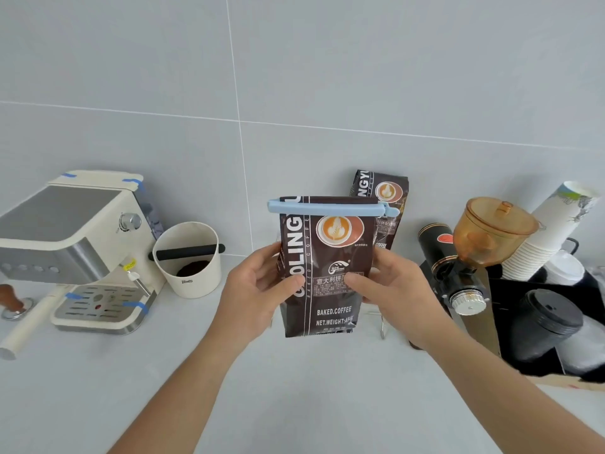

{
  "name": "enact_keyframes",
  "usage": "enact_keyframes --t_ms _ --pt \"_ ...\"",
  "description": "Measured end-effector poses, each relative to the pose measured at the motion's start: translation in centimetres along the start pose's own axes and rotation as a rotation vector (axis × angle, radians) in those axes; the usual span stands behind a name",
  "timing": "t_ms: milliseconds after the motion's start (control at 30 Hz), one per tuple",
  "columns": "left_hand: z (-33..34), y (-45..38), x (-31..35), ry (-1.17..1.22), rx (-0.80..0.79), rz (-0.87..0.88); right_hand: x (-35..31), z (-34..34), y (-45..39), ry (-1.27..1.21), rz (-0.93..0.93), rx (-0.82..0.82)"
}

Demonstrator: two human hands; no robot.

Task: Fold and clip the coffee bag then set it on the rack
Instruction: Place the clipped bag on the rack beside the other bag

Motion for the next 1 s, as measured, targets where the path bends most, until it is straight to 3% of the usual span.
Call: enact_keyframes --t_ms 233,400,1000 --pt "0.4 -4.3 2.9 -0.144 0.023 0.108 -2.7 -1.3 -4.2 0.0 -0.044 0.071" --pt "0.5 -7.9 2.5 -0.172 -0.005 0.094 -2.7 -1.7 -7.3 0.072 -0.058 0.122" --pt "-2.3 -15.6 -5.1 -0.142 0.059 -0.03 5.8 0.5 -15.4 0.077 0.081 0.21"
Point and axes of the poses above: each hand's wrist, its own y-axis away from the middle knuckle, its own z-axis out of the palm, x = y × z, the point moved 9 cm from there along -y, towards the middle knuckle, and after that the axes turned 2 degrees about y, right-handed, at the moved point
